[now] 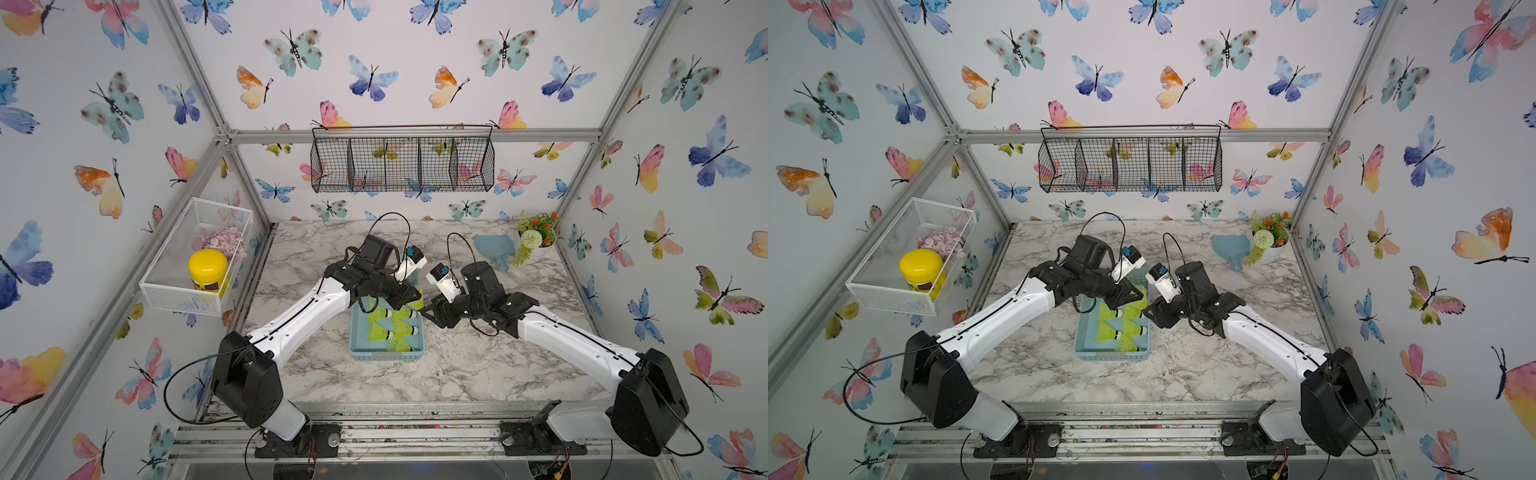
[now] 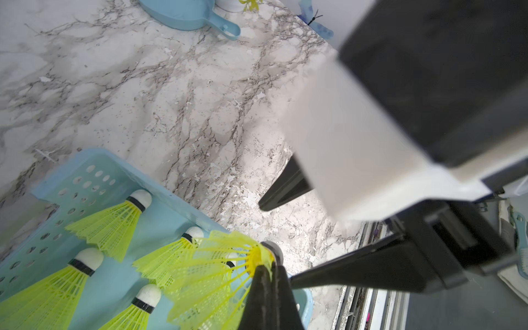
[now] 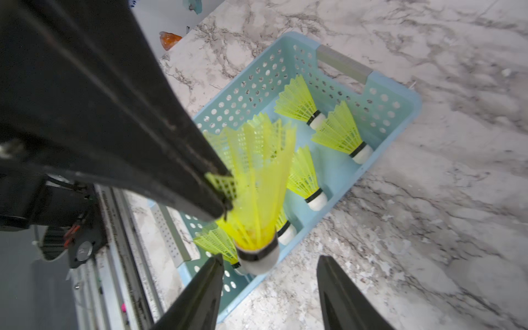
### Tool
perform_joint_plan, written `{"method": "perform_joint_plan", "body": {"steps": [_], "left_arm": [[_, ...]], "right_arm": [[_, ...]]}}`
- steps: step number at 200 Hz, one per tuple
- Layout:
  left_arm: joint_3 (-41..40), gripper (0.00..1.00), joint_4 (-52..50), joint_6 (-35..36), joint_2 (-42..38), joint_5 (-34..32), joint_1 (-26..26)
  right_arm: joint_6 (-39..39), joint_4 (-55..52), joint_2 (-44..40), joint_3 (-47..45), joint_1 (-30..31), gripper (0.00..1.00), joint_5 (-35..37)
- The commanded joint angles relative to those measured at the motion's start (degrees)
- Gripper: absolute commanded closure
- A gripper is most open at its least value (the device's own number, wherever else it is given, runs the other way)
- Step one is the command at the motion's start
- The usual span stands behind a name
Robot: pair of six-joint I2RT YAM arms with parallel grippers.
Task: Put the shuttlecocks into the storage box
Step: Pick up the shuttlecock at the center of the board, then place the shuttlecock in the storage box.
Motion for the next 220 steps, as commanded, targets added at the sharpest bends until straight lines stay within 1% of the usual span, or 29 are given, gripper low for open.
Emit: {"method": "perform_joint_plan", "body": {"steps": [1, 26, 46, 65, 89, 103, 156, 185, 220], "left_arm": [[-3.1, 1.0, 1.22, -8.52, -4.06, -3.75, 1.49], [-9.15, 1.0, 4.72, -16.47, -9.58, -7.67, 1.78], [-14.28, 1.0, 7.93, -22.22, -14.32, -9.78, 1.76], [-19.09, 1.0, 10.61, -27.5, -18.4, -12.62, 1.76], [-25.58, 1.0, 14.23, -33.69, -22.53, -13.54, 1.69], [-27.9, 1.0, 14.46, -36.57, -23.98, -14.61, 1.38], [-33.83, 1.0, 13.05, -41.32, -27.94, -19.56, 0.29], [-35.84, 1.0, 13.0, -42.06, -28.55, -19.87, 0.2], [-36.76, 1.0, 13.57, -41.98, -27.02, -19.25, 0.12]], "right_arm": [[2.17, 3.02, -2.86, -2.77, 0.24, 0.36, 11.04], [4.07, 4.57, -5.01, -5.28, 0.15, 0.31, 20.18], [5.22, 4.68, -5.61, -6.36, -0.04, 0.28, 25.31], [5.45, 5.19, -5.51, -7.16, -0.38, 0.28, 25.71], [5.78, 5.89, -5.12, -7.83, -0.47, 0.28, 24.67], [5.8, 6.17, -4.77, -8.05, -0.55, 0.28, 24.15], [5.72, 6.53, -3.76, -8.49, -0.55, 0.28, 23.35], [5.65, 6.81, -3.28, -8.75, -0.55, 0.28, 22.9], [5.45, 7.02, -3.01, -8.93, -0.55, 0.28, 22.55]]}}
